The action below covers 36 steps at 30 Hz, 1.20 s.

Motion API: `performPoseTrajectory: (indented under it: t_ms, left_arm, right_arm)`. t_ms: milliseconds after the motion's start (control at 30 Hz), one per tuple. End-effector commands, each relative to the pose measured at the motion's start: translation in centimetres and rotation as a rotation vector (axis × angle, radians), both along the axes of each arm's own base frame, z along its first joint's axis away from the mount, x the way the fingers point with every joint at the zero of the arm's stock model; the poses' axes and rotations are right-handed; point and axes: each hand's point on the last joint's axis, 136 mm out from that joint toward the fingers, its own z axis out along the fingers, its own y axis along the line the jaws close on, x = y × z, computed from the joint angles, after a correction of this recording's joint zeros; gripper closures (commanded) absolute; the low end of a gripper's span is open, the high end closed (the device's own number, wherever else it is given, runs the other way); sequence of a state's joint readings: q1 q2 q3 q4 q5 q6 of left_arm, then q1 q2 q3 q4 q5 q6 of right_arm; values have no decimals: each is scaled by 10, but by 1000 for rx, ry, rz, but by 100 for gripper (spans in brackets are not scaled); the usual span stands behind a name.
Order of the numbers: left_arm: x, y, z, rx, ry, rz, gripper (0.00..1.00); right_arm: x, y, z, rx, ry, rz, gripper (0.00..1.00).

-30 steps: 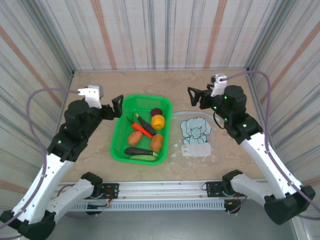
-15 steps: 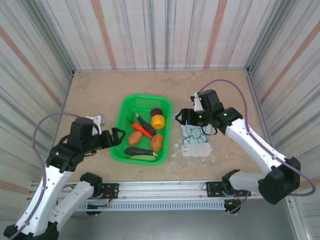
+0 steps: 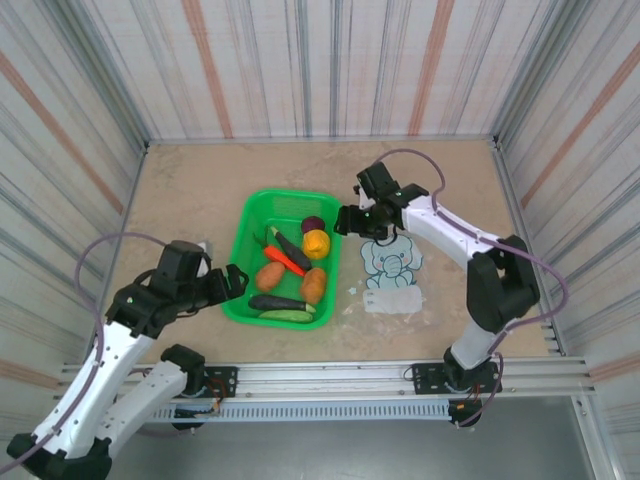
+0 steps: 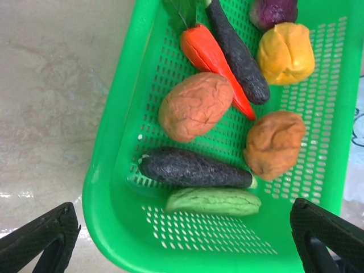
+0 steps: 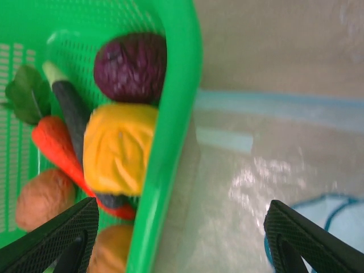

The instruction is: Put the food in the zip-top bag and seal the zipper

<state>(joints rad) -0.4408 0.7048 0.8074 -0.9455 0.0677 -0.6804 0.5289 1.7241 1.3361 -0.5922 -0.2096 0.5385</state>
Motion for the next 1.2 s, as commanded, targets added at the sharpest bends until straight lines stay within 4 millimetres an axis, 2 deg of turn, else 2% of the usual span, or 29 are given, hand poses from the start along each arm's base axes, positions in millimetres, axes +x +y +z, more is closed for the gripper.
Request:
performPoseTrajectory:
  t_ms: [0, 267, 467, 533, 633, 733, 800, 967, 1067, 1167]
  left_arm:
    - [16, 3, 4, 40, -46, 24, 1]
    - [32, 2, 13, 72, -72, 14, 2]
    - [38, 8, 15, 96, -67, 41, 3]
    - [41, 8, 18, 95, -78, 47, 3]
    - [45, 9, 24, 97, -103, 56, 3]
    - [50, 10, 26, 113, -110, 60, 3]
    - [51, 10, 26, 120, -108, 59, 3]
    - [57, 11, 25, 120, -134, 68, 3]
    - [62, 9, 23, 125, -127, 57, 4]
    - [64, -2, 21, 103, -107, 8, 4]
  right_arm:
    - [22, 1, -10, -65, -12, -10, 22]
    - [62, 10, -36, -126, 17, 14, 40]
    - [91, 9, -45, -40, 44, -77, 58]
    - [102, 7, -44, 12, 56, -124, 61]
    - [122, -4, -43, 62, 52, -216, 66]
    - [141, -24, -45, 105, 61, -328, 74]
    - [153, -38, -48, 144, 73, -409, 76]
    - [176, -72, -43, 195, 48, -571, 76]
    - [186, -85, -38, 236, 40, -617, 75]
    - [182, -92, -26, 227, 23, -565, 67]
